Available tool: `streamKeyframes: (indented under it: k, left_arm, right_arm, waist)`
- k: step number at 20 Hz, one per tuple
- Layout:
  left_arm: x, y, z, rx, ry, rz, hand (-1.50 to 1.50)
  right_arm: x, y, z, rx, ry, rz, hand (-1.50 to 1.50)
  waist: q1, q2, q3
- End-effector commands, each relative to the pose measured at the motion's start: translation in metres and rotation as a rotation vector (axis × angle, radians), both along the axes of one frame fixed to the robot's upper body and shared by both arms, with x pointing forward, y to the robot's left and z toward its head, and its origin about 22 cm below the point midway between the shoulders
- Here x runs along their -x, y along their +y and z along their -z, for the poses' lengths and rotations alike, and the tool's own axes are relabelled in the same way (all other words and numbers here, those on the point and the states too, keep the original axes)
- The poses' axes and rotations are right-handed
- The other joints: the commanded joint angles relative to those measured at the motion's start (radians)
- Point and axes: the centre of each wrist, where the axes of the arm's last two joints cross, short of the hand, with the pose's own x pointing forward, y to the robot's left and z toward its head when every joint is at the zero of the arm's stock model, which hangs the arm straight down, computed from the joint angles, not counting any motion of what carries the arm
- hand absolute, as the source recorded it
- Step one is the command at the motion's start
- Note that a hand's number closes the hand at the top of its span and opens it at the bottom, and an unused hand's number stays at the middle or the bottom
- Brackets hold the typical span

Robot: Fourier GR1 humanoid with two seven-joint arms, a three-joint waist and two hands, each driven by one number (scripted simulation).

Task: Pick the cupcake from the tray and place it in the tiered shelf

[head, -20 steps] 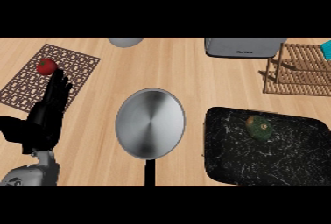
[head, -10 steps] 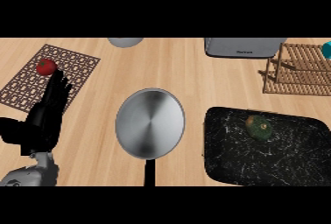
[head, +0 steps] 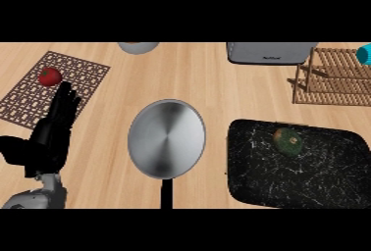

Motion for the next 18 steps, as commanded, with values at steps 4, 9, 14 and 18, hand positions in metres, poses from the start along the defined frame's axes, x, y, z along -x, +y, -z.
streamKeyframes:
  k: [4, 9, 14, 18]
  left_arm:
    - [-0.007, 0.013, 0.004, -0.003, 0.005, -0.014, 0.0]
    - [-0.004, -0.001, 0.007, -0.001, 0.004, -0.009, 0.0]
    - [-0.003, -0.008, -0.001, 0.006, -0.015, 0.0, 0.0]
    - [-0.003, -0.006, 0.001, 0.021, 0.01, -0.002, 0.0]
  right_arm:
    - [0.073, -0.056, -0.016, -0.075, 0.0, 0.089, -1.5]
    - [0.113, -0.079, -0.022, -0.082, 0.034, 0.066, -1.5]
    - [0.142, -0.091, -0.011, -0.078, 0.018, 0.005, -1.5]
    - [0.153, -0.094, 0.001, -0.05, 0.008, -0.005, -1.5]
  waist:
    - [-0.009, 0.005, 0.002]
    - [-0.009, 0.001, 0.003]
    - [-0.011, -0.001, 0.004]
    - [-0.009, 0.0, 0.004]
